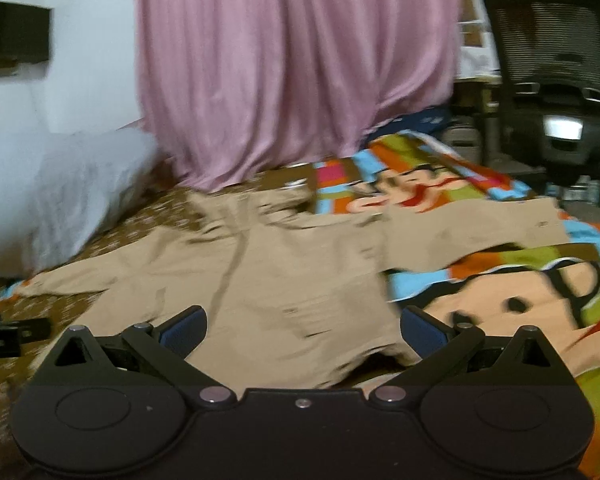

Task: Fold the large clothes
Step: 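Grasp the jacket sleeve cuff with the right gripper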

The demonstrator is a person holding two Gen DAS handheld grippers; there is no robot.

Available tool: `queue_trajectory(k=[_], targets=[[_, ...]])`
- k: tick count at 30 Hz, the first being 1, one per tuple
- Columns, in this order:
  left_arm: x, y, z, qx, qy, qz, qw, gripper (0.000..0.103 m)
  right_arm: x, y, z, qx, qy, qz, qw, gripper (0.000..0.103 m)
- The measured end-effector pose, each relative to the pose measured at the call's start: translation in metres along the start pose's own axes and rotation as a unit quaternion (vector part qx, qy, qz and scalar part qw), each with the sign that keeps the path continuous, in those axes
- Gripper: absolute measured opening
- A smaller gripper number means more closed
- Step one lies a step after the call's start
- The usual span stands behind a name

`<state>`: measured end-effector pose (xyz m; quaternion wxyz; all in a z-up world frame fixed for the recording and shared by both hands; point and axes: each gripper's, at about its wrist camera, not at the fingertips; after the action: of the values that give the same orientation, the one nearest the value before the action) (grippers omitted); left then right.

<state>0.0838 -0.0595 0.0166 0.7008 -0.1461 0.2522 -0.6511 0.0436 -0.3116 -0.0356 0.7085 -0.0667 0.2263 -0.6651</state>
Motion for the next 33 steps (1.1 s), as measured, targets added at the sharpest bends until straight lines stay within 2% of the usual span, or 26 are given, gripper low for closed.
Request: queue_trajectory(k=[6,11,16,25,30,33], targets=[[0.032,0.045,0.016,-0.026,0.004,-0.008,0.9996,0.103,0.074,0.01,0.02,0.009,0.004,-0.074,0.997,0.103],[0.05,0.086,0.023,-0.042,-0.007,-0.005,0.9991,0.103,0.15,0.035,0.044,0.02,0.028,-0.091,0.995,0.102],[0.066,0.122,0.028,-0.057,-0.025,-0.002,0.998,0.103,0.209,0.076,0.065,0.013,0.04,-0.109,0.993,0.101],[0.09,0.151,0.02,-0.078,-0.01,-0.009,0.9968,0.103,0.296,0.16,0.08,-0.044,0.07,-0.205,0.975,0.083],[0.092,0.155,0.014,-0.088,-0.005,-0.01,0.9961,0.103,0.336,0.183,0.078,-0.076,0.103,-0.243,0.961,0.078],[0.091,0.157,0.013,-0.092,-0.006,-0.009,0.9957,0.103,0.351,0.188,0.075,-0.084,0.113,-0.251,0.958,0.072]])
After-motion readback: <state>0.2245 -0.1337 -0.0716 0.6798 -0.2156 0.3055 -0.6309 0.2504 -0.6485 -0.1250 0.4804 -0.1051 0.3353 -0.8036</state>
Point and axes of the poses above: each gripper's, at about its wrist camera, not at the fingertips, and y roughly the way its jaws point, x to its right, z to its top, and after that the axes turned 8 degrees about z, right-handed
